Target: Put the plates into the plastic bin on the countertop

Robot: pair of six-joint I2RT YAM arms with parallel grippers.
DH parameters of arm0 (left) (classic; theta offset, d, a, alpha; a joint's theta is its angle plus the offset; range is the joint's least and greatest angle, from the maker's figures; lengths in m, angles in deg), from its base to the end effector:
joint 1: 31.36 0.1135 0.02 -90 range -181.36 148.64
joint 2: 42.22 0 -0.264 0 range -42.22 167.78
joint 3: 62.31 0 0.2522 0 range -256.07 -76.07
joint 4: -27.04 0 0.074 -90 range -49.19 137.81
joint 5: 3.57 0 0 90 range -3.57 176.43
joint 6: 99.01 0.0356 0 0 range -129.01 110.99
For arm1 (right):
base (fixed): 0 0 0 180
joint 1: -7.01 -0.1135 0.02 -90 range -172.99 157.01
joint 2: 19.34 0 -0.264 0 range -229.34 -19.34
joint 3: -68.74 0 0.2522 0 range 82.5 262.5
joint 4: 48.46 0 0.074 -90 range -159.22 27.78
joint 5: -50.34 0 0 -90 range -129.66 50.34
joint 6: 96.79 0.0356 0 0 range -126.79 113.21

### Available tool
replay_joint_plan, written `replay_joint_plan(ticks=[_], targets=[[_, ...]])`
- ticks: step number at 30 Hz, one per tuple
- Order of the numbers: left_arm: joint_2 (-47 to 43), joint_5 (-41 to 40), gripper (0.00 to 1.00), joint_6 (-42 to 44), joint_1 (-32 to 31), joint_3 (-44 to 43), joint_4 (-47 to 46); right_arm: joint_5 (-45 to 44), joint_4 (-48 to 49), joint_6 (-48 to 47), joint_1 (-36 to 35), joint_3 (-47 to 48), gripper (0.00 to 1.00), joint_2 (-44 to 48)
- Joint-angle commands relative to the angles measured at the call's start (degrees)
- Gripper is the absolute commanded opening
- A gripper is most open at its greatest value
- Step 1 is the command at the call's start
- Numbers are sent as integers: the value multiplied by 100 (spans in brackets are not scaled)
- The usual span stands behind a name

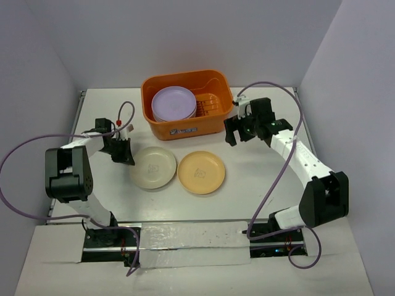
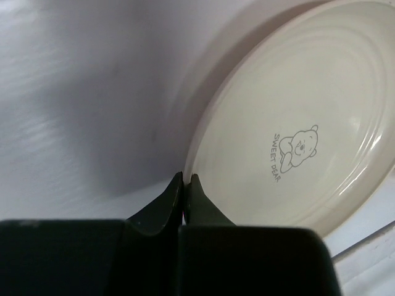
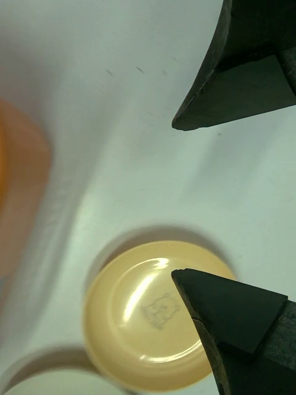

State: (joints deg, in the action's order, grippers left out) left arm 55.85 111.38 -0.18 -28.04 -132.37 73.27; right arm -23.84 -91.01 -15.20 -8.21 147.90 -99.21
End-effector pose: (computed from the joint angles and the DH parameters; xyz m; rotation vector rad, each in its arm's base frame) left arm 0.3089 0.0029 0.1542 0.2178 2.7625 -0.5688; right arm 0.2914 0.0893 0.2961 -0.6105 2.2391 0.3808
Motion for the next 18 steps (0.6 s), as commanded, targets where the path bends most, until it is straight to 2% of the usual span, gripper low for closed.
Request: replay_joint_plan(ticks=[1,5,7,10,11,14,15,17,18], targets=[[-463,-86,0,733,735,-169,760,-18,77,-465,36,-242,100,280],[-1262,1090,0,1990,1806,-473,1889,82,42,-504,36,-446,100,239],[-1571,1366,0,2440,2128,-745,2162,106,0,-449,36,-481,100,210],[-1943,1819,0,2479,2398,-1344,2475,33,-16,-34,36,-561,100,136],[-2042,2034,0,2219,2401,-1602,2371,0,-13,123,31,-595,100,84],[-2223,2294,0,489,2205,-2044,1509,-70,-4,439,29,-641,100,-44],[-2229,2086,0,-344,1903,-2236,859,-117,-2,592,36,-632,100,-133],[-2171,1411,0,-1204,1397,-2612,209,-210,60,863,36,-625,100,-232],[-2051,748,0,-1613,960,-2884,-138,-278,83,1104,36,-625,100,-315]])
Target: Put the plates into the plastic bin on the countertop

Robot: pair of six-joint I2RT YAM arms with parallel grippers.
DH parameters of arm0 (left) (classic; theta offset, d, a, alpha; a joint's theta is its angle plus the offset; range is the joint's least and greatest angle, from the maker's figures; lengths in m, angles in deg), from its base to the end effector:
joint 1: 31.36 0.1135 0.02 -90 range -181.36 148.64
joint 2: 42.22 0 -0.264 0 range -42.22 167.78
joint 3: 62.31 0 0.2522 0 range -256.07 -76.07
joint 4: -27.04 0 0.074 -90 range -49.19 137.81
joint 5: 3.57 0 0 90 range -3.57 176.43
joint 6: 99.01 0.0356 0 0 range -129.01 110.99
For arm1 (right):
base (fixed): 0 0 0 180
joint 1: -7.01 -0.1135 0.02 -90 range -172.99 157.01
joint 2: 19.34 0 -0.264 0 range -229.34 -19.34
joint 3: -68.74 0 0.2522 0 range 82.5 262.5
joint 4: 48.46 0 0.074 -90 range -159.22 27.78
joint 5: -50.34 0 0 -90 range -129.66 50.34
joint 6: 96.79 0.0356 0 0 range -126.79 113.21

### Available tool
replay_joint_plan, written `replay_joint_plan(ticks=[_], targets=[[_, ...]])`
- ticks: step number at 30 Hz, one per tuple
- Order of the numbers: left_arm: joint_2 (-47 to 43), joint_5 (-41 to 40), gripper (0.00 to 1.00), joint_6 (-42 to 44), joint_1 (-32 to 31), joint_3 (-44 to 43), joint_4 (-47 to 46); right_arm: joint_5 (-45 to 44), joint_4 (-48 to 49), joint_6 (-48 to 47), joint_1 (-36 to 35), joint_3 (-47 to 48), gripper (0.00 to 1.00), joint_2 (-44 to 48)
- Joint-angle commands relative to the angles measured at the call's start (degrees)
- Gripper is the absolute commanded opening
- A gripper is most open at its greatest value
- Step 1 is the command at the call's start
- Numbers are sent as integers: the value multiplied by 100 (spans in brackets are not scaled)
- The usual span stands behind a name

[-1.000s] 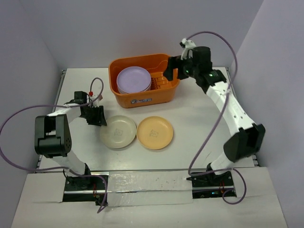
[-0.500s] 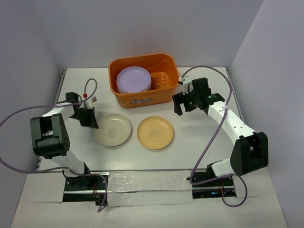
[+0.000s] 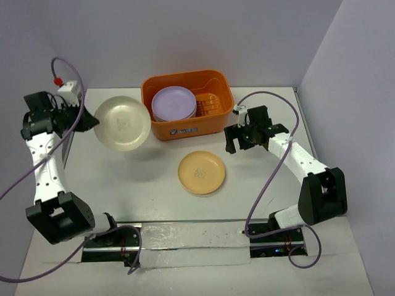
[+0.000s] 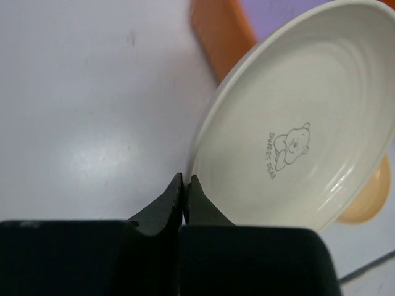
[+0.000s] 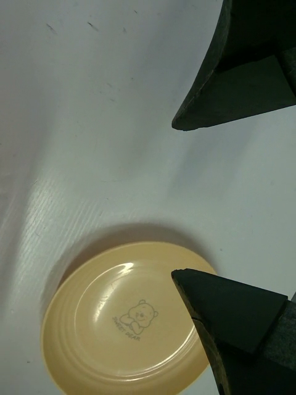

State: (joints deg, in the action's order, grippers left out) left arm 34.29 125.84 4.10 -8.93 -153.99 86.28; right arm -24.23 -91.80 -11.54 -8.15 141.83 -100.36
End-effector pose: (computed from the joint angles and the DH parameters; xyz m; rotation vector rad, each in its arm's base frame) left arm 0.2626 0.0839 0.3656 0.1504 2.1679 -0.4549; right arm 0.2836 0.0866 0.2550 -0.5412 2.4050 0.4107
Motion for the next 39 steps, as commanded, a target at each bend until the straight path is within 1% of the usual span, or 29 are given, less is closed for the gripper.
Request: replay_joint_plan(ticks=[1,2,3,4,6,7,9,14,18,23,24,26,28,30,31,32,34,36,39], targets=[[109,-1071,0,-2227,-969,-733,-1454,-259,164,747,30,-18,100,-254],[346,-1448,0,-2420,-1434,-903,-1665,-293,172,832,30,-18,100,-307],[498,-1756,0,-2695,-1628,-1236,-1757,-353,256,1036,39,-43,100,-351],[634,-1981,0,-2773,-1807,-1382,-1842,-356,309,1111,39,-61,100,-369],[1163,-2667,0,-2684,-2384,-1890,-2004,-443,448,1305,42,-130,100,-412],[1390,-2960,0,-2638,-2565,-2104,-1978,-483,494,1398,39,-141,100,-423],[1885,-3259,0,-2657,-2760,-2577,-1861,-528,581,1587,39,-145,100,-537],[3026,-3364,0,-2755,-3038,-3455,-1670,-471,745,1891,13,-54,100,-774],[3449,-3413,1,-2655,-3324,-3660,-1560,-461,770,1916,-13,26,100,-916],[3685,-3396,4,-2664,-3438,-3600,-1594,-374,927,2020,-135,35,100,-1064],[3728,-3430,6,-2664,-3439,-3582,-1611,-349,970,2021,-170,35,100,-1090],[3847,-3458,16,-2673,-3439,-3606,-1604,-373,1015,2030,-231,35,100,-1126],[3909,-3525,40,-2670,-3447,-3702,-1565,-360,1075,2054,-292,17,100,-1185],[3921,-3537,48,-2659,-3447,-3771,-1554,-411,1118,2080,-318,6,100,-1182],[3924,-3553,56,-2644,-3442,-3811,-1545,-429,1164,2088,-321,-51,100,-1168],[3924,-3563,61,-2621,-3439,-3904,-1531,-435,1254,2092,-327,-107,100,-1134],[3909,-3521,69,-2551,-3439,-4172,-1467,-375,1442,2089,-351,-257,98,-1055],[3852,-3437,72,-2523,-3439,-4301,-1485,-317,1518,2116,-365,-355,96,-1021],[3570,-3314,74,-2524,-3439,-4302,-1652,-207,1578,2285,-374,-478,92,-977]])
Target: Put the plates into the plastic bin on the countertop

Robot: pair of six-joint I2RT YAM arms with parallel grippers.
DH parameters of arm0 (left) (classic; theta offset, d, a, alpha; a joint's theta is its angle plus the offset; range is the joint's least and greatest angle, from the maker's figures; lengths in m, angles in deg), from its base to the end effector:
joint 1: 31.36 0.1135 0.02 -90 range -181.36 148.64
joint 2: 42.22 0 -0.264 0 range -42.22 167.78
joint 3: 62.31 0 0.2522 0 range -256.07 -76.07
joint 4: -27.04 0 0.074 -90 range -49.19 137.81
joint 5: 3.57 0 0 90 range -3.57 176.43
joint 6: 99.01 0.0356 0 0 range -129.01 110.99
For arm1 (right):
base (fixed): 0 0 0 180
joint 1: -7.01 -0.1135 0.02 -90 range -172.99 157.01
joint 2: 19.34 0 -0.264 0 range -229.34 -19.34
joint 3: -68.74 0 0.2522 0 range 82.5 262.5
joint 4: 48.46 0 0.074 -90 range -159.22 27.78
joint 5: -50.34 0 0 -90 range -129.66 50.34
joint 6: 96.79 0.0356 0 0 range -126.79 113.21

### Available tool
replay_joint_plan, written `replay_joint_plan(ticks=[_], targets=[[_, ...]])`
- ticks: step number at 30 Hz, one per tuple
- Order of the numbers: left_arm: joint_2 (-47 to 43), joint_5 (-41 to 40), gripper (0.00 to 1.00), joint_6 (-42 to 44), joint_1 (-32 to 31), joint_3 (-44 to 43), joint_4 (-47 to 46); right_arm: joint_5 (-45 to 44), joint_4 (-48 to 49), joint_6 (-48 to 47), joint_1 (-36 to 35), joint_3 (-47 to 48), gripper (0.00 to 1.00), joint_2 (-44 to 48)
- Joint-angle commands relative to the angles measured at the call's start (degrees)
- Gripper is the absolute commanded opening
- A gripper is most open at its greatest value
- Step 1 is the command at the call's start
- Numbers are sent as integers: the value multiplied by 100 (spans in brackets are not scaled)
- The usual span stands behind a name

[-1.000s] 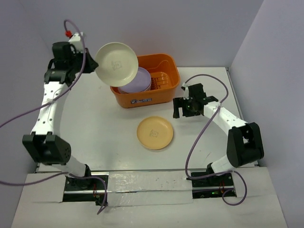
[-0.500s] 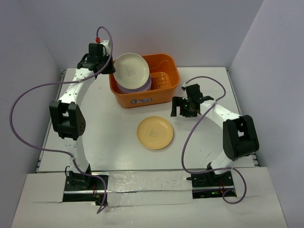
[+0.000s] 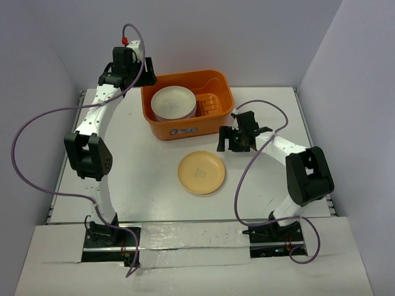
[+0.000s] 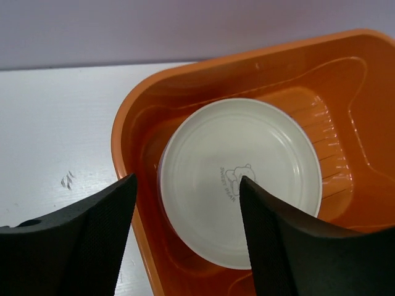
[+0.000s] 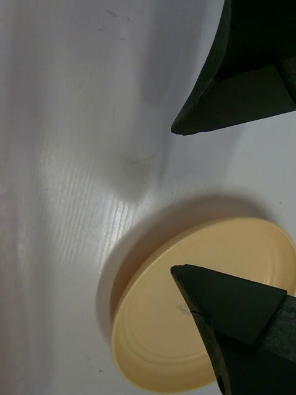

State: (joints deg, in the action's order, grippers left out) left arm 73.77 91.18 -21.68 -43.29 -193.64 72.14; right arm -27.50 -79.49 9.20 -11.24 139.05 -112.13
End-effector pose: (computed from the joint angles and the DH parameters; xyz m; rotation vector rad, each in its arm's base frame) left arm 0.4631 -0.1009 0.3632 0.0371 2.1067 -0.3457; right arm 0.3116 0.1107 0.1933 -0.1397 2.5455 0.5066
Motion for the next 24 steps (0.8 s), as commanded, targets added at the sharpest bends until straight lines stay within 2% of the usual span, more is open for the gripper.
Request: replay_joint_plan(ticks=[1,9,16,20,23,24], targets=[[-460,192,76,60,-3,-337,-279,152,373,246,-68,-256,91,212],[-1053,273,82,238,-3,-261,-119,888,649,285,-100,-510,77,11],[-1447,11,83,516,6,-48,84,1099,653,138,-217,-777,60,-204],[-1659,-79,83,581,31,211,66,1107,720,103,-266,-1007,55,-220],[-1729,-98,83,573,50,349,66,1078,739,114,-267,-1032,46,-222],[-1753,-97,83,576,50,379,59,1088,710,114,-270,-1029,39,-225]])
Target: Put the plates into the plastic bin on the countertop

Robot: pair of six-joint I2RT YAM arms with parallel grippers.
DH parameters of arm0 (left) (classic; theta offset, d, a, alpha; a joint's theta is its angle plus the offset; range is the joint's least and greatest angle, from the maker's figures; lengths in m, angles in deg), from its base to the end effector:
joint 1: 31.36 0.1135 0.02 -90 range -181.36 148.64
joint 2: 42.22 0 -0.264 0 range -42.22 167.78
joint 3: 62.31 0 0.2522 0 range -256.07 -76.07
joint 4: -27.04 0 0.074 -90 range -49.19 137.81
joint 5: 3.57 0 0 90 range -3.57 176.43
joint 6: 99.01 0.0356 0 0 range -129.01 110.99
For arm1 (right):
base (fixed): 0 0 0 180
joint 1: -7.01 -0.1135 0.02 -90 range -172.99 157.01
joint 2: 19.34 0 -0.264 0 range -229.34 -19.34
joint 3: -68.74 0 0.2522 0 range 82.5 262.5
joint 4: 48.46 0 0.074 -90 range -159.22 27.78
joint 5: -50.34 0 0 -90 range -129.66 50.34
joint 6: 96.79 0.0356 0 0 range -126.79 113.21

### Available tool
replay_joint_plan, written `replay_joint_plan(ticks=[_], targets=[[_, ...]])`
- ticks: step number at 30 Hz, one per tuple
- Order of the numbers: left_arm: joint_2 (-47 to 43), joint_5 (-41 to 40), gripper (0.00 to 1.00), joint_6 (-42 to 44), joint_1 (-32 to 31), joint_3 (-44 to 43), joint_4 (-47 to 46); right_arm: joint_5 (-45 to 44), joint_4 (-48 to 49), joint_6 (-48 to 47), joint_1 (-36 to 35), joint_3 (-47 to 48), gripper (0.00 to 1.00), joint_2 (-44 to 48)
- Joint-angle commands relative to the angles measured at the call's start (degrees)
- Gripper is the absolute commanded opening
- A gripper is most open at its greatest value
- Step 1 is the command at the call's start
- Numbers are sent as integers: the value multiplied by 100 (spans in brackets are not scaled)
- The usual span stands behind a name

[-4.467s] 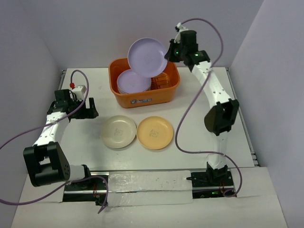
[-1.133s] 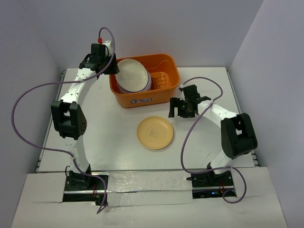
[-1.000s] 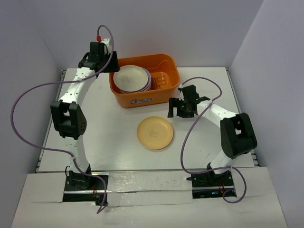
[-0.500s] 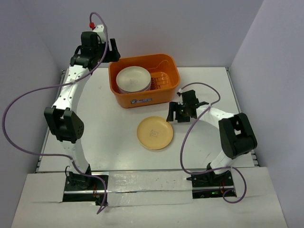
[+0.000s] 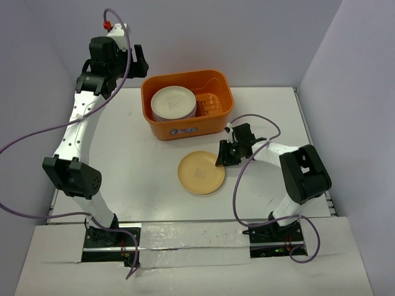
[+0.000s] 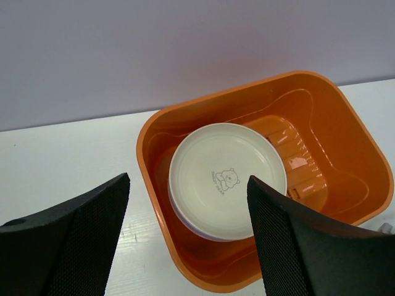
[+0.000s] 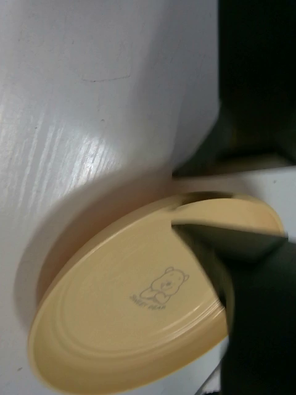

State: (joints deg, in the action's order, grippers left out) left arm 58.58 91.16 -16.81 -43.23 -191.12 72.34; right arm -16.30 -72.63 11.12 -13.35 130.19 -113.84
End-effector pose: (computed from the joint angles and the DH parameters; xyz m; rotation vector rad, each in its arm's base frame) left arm 0.3876 -0.0845 0.4587 0.1240 1.8793 -0.3133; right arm 0.2856 0.1210 0.1495 -0.2161 2.6259 0.7672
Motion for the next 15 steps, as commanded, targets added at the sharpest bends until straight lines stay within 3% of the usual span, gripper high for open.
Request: replay_joint_plan(ticks=[1,4,6,12,15], targets=[[-282,-92,83,101,44,182,21,5,-33,-84,-65,-127,29,-56],[-328,-139,84,156,56,241,2,73,-363,-295,-65,-44,7,45],[-330,-177,85,212,68,246,5,26,-713,-612,-43,-34,0,364],[-400,-293,99,165,247,362,-7,304,-1830,-1996,449,339,0,2348],[-503,18,99,-176,528,483,36,556,-2183,-2283,471,1065,0,2787]])
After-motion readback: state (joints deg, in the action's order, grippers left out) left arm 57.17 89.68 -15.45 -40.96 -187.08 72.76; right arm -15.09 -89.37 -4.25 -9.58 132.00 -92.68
